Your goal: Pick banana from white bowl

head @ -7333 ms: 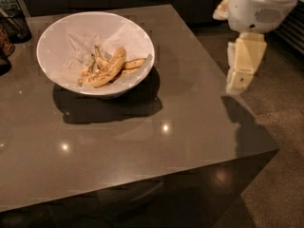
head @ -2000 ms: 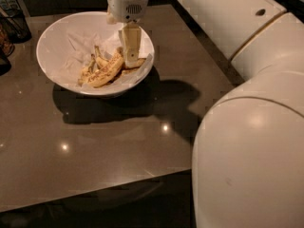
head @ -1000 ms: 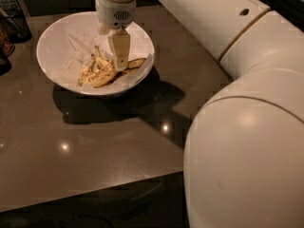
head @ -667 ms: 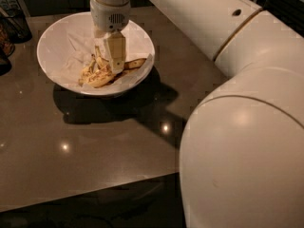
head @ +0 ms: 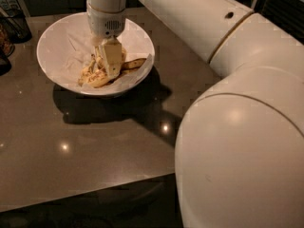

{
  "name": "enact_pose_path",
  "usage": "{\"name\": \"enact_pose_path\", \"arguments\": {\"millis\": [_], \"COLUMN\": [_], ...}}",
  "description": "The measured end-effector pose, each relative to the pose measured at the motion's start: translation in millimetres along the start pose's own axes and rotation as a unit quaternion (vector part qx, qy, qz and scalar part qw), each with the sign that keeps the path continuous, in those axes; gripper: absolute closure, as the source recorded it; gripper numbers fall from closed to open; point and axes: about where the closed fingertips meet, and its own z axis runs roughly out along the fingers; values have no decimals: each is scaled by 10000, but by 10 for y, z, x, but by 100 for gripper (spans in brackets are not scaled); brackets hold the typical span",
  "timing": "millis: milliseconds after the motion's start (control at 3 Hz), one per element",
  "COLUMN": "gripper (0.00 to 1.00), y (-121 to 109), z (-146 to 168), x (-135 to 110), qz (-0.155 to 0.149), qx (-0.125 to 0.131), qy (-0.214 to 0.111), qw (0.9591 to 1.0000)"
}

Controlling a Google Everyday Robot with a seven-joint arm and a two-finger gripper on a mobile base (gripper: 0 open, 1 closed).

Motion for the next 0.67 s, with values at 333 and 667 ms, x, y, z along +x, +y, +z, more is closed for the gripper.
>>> {"name": "enact_pose_path", "arguments": {"millis": [333, 667], "gripper": [25, 26], "y": [11, 40], "z": [57, 129], "x": [-10, -24], "qz": [6, 18], "qx": [-53, -129], "qy": [-35, -101], "qw": [10000, 9999]}}
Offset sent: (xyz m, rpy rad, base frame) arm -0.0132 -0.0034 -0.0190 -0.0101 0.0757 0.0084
